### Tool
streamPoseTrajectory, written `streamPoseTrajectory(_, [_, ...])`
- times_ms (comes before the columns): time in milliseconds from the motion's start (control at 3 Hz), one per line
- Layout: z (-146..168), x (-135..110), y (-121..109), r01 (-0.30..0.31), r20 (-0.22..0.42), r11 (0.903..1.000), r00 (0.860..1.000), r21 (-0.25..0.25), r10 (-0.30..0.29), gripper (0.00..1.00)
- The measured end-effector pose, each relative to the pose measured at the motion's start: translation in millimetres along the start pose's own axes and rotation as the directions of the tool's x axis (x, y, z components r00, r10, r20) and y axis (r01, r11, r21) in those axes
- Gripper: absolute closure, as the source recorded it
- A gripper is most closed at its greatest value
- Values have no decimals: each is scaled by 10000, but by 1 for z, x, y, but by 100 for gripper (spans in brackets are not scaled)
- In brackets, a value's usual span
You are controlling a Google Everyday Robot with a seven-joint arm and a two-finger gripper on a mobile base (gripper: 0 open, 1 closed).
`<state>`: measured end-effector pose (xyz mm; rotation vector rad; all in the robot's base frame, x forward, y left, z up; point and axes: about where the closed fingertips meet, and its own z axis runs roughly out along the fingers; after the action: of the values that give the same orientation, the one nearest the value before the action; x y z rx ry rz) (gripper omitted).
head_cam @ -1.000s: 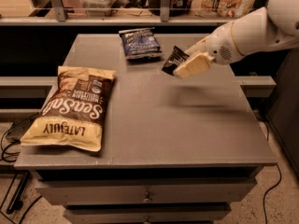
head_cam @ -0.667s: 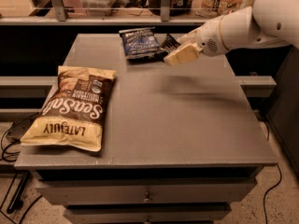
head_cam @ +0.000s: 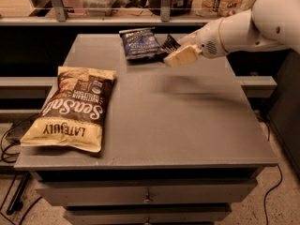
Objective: Move rxbar chocolate near blue chip bag
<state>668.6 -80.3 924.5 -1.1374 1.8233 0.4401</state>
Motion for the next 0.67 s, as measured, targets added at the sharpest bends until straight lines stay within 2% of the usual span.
streamPoseTrajectory(333, [13,6,-10,-421,211,9984,9989,370,414,100])
streamPoseTrajectory(667, [37,11,-29,-443,267,9975,9987,549,429,83])
